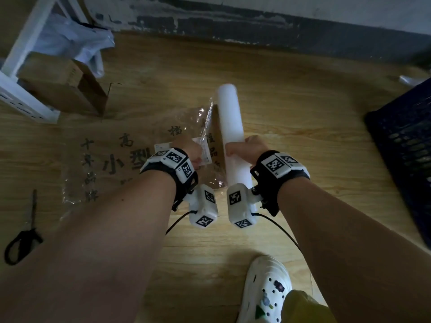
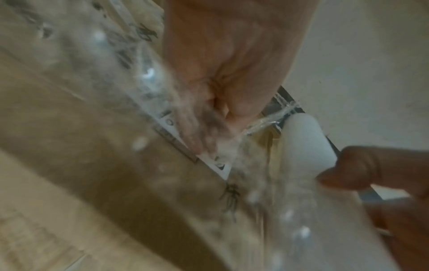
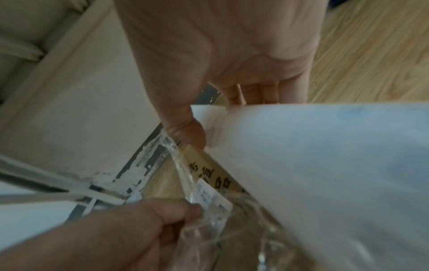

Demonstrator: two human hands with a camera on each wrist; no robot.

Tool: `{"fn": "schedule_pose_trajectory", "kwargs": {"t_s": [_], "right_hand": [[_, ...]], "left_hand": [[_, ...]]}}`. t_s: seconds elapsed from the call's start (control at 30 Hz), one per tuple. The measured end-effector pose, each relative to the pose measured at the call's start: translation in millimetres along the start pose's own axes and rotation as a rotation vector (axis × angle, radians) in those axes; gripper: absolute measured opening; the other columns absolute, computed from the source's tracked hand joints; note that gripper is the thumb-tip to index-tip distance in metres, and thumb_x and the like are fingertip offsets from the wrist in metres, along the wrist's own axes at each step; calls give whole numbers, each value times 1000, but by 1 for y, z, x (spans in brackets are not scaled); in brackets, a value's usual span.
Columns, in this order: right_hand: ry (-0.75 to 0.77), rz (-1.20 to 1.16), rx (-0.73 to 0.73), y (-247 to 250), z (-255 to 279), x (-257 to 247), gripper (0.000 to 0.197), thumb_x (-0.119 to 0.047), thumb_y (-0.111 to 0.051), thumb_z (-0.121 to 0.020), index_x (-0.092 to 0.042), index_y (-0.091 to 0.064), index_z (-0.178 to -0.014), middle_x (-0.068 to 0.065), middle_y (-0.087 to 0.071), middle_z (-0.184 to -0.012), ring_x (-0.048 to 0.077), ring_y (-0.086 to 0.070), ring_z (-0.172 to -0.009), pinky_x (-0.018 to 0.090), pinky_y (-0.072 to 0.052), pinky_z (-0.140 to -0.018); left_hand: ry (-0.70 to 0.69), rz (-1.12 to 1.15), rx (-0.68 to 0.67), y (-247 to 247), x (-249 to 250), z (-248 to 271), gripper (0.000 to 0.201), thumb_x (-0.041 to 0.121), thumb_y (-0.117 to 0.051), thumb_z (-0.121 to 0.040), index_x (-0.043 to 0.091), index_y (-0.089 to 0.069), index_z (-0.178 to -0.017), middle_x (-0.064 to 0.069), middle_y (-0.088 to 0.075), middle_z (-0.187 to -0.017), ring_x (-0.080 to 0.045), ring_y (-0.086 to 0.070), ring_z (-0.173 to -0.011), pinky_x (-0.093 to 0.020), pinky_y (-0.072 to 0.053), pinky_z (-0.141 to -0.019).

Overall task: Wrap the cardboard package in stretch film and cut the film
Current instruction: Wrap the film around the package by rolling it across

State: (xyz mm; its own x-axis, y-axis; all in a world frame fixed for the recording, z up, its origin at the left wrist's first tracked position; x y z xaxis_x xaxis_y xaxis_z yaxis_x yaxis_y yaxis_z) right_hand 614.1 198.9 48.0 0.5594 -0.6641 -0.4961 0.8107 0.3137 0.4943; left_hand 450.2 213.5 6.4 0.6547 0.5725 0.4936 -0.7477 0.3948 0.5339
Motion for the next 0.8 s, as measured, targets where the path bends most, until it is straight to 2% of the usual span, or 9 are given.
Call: {"fn": "schedule_pose_trajectory", "kwargs": {"t_s": [0.1, 0.2, 0.27, 0.37, 0.5, 0.6, 0.67, 0.73, 0.8], "right_hand": [[-23, -163, 49, 7, 3, -1, 49, -28, -70, -71, -1, -57, -110, 9, -63, -99, 21, -60, -80, 33, -54, -70], [-9, -247, 53, 8, 4, -2, 58, -35, -70, -55, -4, -63, -103, 13, -69, -107, 28, -67, -95, 49, -55, -88], [32, -229, 12, 3, 7, -5, 45, -31, -73, -64, -6, -63, -101, 12, -70, -108, 26, -67, -98, 47, -55, -90], [71, -140, -25, -5, 9, -10, 46, -26, -75, -73, -8, -58, -112, 7, -66, -111, 23, -64, -102, 41, -54, -91], [73, -95, -104, -22, 10, -13, 54, -21, -80, -74, -10, -55, -121, 7, -64, -111, 24, -65, -101, 41, -56, -89], [92, -161, -167, -28, 10, -14, 46, -13, -73, -82, -9, -54, -124, 3, -66, -98, 16, -67, -84, 28, -59, -70], [101, -165, -173, -24, 11, -16, 36, -5, -61, -90, -9, -56, -126, 1, -66, -89, 13, -66, -78, 22, -58, -62], [105, -134, -180, -22, 8, -17, 43, 5, -51, -92, -11, -55, -131, 4, -68, -92, 16, -69, -83, 27, -60, -68], [131, -22, -192, -26, 8, -16, 52, 12, -50, -89, -13, -51, -135, 13, -69, -100, 24, -71, -91, 37, -60, -80]], "left_hand": [[-14, 92, 69, -2, -4, -9, 22, 12, -61, -84, -2, -62, -101, -15, -65, -101, -29, -67, -91, -40, -58, -80], [-27, 247, -82, -11, 6, 0, 11, 12, -57, -90, 9, -58, -79, -7, -63, -86, -18, -62, -73, -33, -56, -74], [-9, 401, -201, -16, 14, 6, 18, 10, -49, -95, 12, -55, -78, -6, -63, -86, -15, -59, -70, -27, -52, -68], [65, 597, -314, -13, 12, 12, 22, 16, -36, -98, 8, -57, -94, -7, -64, -88, -18, -60, -77, -26, -49, -67], [84, 770, -354, -9, 5, 13, 36, 32, -33, -98, 4, -56, -95, -14, -62, -94, -27, -61, -88, -36, -52, -74], [95, 829, -444, -10, -2, 6, 65, 61, -31, -94, 4, -56, -113, -14, -64, -107, -29, -62, -98, -41, -52, -79], [110, 813, -480, -9, -4, 4, 70, 67, -42, -87, 7, -53, -122, -13, -64, -114, -28, -63, -104, -45, -52, -84], [87, 700, -453, -11, 0, 7, 74, 63, -61, -78, 9, -50, -127, -13, -64, -119, -30, -62, -108, -50, -50, -91], [15, 472, -295, -9, 6, 8, 75, 62, -70, -71, 8, -55, -121, -12, -66, -114, -27, -65, -101, -45, -53, -89]]}}
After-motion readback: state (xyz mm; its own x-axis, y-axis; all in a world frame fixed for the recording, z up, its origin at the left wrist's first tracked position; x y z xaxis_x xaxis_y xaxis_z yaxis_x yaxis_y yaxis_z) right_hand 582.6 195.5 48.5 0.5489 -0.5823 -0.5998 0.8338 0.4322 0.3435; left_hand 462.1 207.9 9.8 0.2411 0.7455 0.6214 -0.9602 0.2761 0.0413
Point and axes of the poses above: each hand's wrist, its own z-axis away from the middle knuckle, its own y-axis out of the back of the hand, x = y × z, the point moved 5 cm from there along -z, towards the middle knuckle
